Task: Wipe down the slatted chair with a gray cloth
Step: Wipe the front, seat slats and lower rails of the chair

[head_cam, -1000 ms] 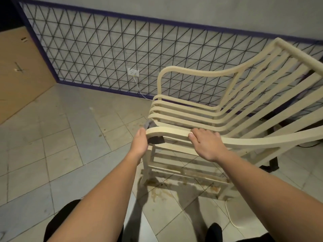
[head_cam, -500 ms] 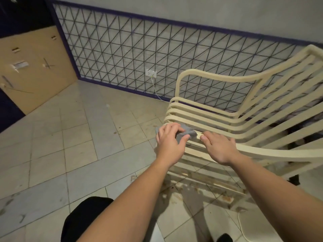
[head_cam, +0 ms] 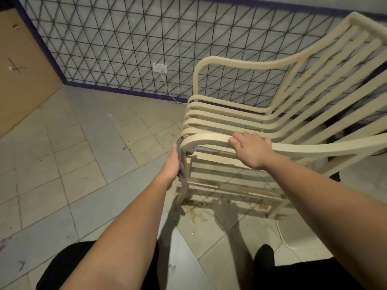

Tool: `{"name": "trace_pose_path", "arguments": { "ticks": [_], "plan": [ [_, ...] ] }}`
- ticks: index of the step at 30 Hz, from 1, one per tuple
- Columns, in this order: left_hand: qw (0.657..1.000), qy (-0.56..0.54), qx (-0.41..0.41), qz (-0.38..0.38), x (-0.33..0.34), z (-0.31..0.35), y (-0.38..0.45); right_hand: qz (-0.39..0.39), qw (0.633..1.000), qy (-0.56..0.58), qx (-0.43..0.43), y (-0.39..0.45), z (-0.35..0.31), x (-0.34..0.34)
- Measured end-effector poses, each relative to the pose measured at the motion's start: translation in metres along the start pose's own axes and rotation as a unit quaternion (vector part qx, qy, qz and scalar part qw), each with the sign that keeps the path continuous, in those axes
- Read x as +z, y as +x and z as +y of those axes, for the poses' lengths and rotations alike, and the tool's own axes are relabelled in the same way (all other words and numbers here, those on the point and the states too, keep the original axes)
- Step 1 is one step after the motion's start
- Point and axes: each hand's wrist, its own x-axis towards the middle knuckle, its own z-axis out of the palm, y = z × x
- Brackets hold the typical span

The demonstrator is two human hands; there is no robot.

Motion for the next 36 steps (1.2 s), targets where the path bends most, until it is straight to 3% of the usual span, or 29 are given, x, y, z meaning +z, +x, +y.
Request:
{"name": "trace_pose_path", "arguments": {
  "ticks": [4,8,13,17,18,20,22,23,25,28,30,33,36],
  "plan": [
    [0.979,-0.172,-0.106,0.021,0.007,-0.027,0.014,0.005,1.000,0.003,0.007,0.002,0.000,0.001],
    [0.975,-0.184,-0.116,0.038,0.011,-0.024,0.013,0.001,1.000,0.010,0.005,0.000,0.000,0.000],
    [0.980,-0.144,-0.011,0.135,0.014,-0.021,0.005,0.004,1.000,-0.001,0.009,0.001,-0.001,0.001],
    [0.972,0.033,0.200,0.121,0.019,0.004,-0.005,0.003,1.000,0.010,0.008,-0.001,-0.001,-0.001],
    [0.948,0.123,0.275,0.102,0.023,0.017,-0.007,0.000,1.000,0.009,0.010,-0.001,-0.002,-0.001],
    [0.842,0.359,0.400,0.050,0.037,0.043,-0.015,-0.004,1.000,0.002,0.014,0.000,-0.003,-0.002],
    [0.751,0.495,0.437,0.009,0.045,0.063,-0.017,-0.012,1.000,0.009,0.013,0.001,-0.001,-0.004],
    [0.736,0.519,0.436,0.002,0.044,0.068,-0.016,-0.019,1.000,0.018,0.011,0.001,0.001,-0.005],
    [0.754,0.503,0.423,0.003,0.028,0.060,-0.009,-0.032,0.999,0.036,0.001,0.001,0.005,-0.007],
    [0.863,0.379,0.332,0.020,0.003,0.030,-0.005,-0.036,0.998,0.045,-0.011,0.001,0.007,-0.009],
    [0.906,0.320,0.274,0.022,-0.003,0.016,-0.002,-0.028,0.999,0.035,-0.017,0.000,0.006,-0.009],
    [0.906,0.332,0.260,0.018,-0.004,0.021,-0.005,-0.023,0.999,0.026,-0.018,0.000,0.005,-0.008],
    [0.869,0.405,0.283,0.022,0.000,0.034,-0.012,-0.020,0.999,0.022,-0.014,-0.001,0.006,-0.007]
  ]
}}
